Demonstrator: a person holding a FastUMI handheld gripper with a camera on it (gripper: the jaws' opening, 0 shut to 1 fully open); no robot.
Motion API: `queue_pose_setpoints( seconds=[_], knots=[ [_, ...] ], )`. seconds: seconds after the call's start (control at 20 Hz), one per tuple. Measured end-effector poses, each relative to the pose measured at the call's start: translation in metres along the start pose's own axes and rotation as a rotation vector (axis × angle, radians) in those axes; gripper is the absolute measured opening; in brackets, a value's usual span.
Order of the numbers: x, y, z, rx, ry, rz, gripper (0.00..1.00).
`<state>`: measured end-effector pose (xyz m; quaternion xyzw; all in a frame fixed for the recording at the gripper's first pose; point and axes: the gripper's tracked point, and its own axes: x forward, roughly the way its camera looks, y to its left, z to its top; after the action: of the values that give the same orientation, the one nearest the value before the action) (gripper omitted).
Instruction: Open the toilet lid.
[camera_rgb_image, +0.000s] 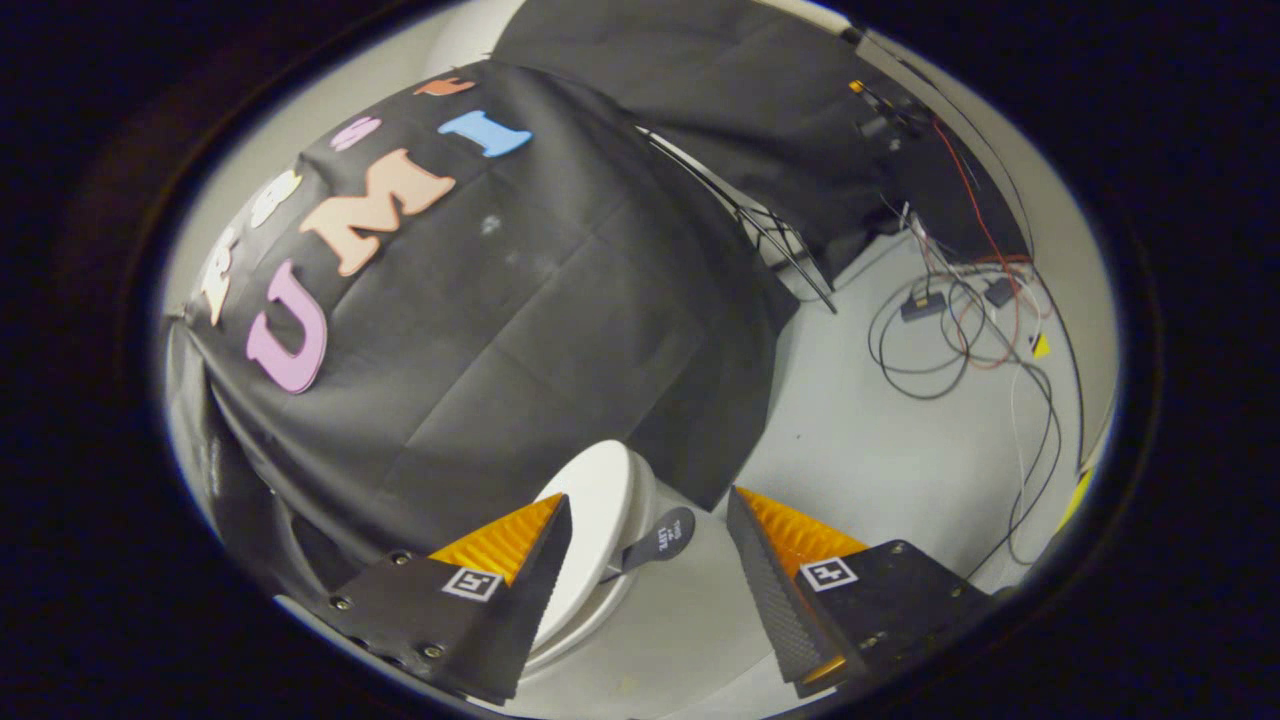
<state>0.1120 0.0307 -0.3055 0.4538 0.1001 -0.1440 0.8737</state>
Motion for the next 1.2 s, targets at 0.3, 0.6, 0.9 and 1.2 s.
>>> queue_pose_setpoints(
  seconds=[0.3, 0.6, 0.9, 1.2],
  knots=[
    [0.039, -0.011, -0.028, 0.138, 0.049, -0.015, 0.71],
    [0.053, -0.003, -0.048, 0.181, 0.11, -0.013, 0.29],
    [0.041, 0.025, -0.031, 0.171, 0.091, 0.044, 0.04],
    [0.015, 0.121, 0.013, 0.027, -0.013, 0.193, 0.03]
  ],
)
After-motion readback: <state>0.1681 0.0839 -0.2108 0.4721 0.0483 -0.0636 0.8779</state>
